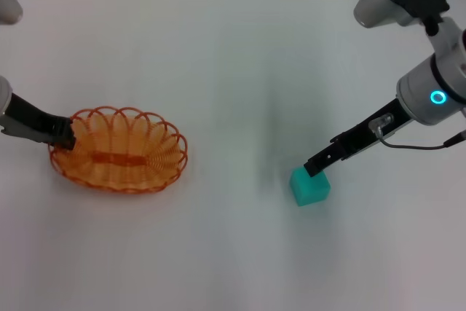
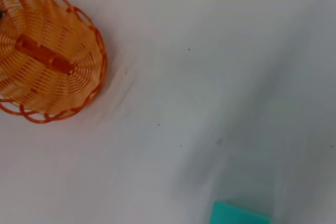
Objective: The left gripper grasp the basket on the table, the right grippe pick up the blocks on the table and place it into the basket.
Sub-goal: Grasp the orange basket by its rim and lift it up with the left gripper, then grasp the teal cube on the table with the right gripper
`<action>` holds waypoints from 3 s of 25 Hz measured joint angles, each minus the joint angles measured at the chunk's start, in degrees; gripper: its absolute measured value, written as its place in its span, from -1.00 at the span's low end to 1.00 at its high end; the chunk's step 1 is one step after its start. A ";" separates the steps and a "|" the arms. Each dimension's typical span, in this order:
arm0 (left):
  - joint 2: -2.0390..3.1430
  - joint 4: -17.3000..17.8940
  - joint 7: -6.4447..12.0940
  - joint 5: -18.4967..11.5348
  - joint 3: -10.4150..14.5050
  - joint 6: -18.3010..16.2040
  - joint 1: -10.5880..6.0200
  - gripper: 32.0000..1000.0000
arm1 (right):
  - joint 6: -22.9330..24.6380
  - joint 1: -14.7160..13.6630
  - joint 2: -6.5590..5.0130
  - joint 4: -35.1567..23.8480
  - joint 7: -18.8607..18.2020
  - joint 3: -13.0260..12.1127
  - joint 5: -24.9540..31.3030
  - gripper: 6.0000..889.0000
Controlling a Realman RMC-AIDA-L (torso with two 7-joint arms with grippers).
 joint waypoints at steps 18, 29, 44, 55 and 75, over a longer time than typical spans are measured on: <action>-0.68 22.88 -5.54 -11.36 6.00 -16.29 4.67 -0.90 | -3.21 3.52 0.00 7.90 -0.18 -0.50 -0.04 0.95; -0.53 29.08 -9.58 -14.67 14.18 -16.92 6.71 -0.90 | -5.45 6.84 0.18 14.00 -0.35 -0.61 0.01 0.95; -0.53 29.17 -9.82 -16.16 14.64 -16.90 6.53 -0.91 | -10.97 11.83 0.54 21.26 -1.02 -4.86 0.00 0.94; -0.64 29.02 -9.85 -16.18 14.92 -16.53 6.29 -0.91 | -12.11 12.95 0.70 23.08 -1.06 -7.49 1.53 0.94; -0.58 28.80 -9.85 -17.06 15.96 -15.78 5.96 -0.91 | -13.71 17.10 0.70 28.66 -1.34 -9.69 2.42 0.94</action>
